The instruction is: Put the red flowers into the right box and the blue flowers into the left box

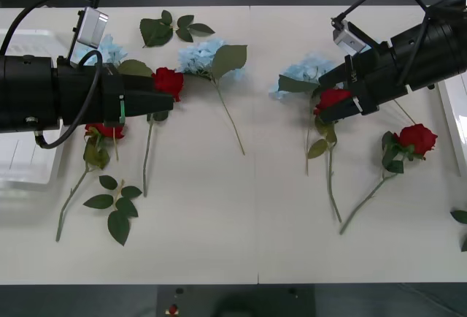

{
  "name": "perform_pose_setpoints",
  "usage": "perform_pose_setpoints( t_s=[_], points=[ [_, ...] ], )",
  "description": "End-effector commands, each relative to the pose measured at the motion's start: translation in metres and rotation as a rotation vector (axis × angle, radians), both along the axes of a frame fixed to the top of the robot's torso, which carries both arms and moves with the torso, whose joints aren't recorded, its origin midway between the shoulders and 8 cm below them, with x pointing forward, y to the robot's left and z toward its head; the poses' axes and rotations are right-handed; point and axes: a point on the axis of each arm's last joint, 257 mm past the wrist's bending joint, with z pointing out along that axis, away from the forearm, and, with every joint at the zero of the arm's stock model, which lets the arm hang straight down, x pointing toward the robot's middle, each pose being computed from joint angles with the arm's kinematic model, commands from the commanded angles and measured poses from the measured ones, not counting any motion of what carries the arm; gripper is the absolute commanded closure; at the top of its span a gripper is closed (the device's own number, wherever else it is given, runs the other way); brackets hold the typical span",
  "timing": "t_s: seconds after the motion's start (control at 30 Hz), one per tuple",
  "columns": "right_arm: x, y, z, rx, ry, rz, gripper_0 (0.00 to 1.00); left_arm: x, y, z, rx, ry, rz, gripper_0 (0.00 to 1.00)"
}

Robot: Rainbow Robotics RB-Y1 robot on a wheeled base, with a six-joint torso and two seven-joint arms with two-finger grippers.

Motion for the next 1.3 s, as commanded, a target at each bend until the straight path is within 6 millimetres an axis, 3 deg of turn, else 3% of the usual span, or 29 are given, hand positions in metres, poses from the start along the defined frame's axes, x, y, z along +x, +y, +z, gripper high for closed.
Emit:
perform_pose_setpoints(
  t_s=[0.03, 0.1, 0.13, 0.33, 0.47, 0.57, 0.73, 0.87, 0.9, 1.13, 1.3],
  points=[
    [0.001, 0.005, 0.011, 0.008, -0.044, 0.030, 0.00, -0.012, -0.003, -0.030, 0.000, 0.067, -0.011, 0.00],
    [0.001, 0.005, 0.011, 0.008, -0.044, 0.030, 0.00, -0.012, -0.004, -0.031, -0.021, 0.078, -0.007, 0.00],
    [-0.022, 0.007, -0.045, 0.001, 0.069, 0.028, 0.00, -0.011, -0.004, -0.031, -0.028, 0.082, -0.004, 0.00],
    [-0.021, 0.007, -0.030, 0.039, 0.068, 0.025, 0.00, 0.005, 0.016, -0.020, 0.000, 0.101, 0.020, 0.00],
    [-0.021, -0.008, -0.016, -0.044, 0.037, 0.074, 0.00, 0.032, 0.049, -0.017, 0.019, 0.166, 0.056, 0.00],
    [-0.033, -0.024, -0.014, -0.109, 0.068, 0.111, 0.00, 0.056, 0.084, -0.023, 0.058, 0.216, 0.111, 0.00],
    [-0.050, -0.052, -0.010, -0.145, 0.592, -0.339, 0.00, 0.080, 0.141, -0.052, 0.174, 0.349, 0.247, 0.00],
    [-0.056, -0.079, -0.015, -0.193, 0.925, -0.746, 0.00, 0.083, 0.165, -0.067, 0.273, 0.405, 0.316, 0.00],
    [-0.052, -0.094, -0.020, -0.218, 0.992, -0.911, 0.00, 0.085, 0.176, -0.074, 0.319, 0.422, 0.352, 0.00],
    [-0.036, -0.158, -0.050, -0.308, 1.010, -1.368, 0.00, 0.088, 0.217, -0.097, 0.431, 0.503, 0.517, 0.00],
    [-0.037, -0.187, -0.072, -0.335, 1.002, -1.538, 0.00, 0.097, 0.207, -0.102, 0.409, 0.544, 0.608, 0.00]
  ],
)
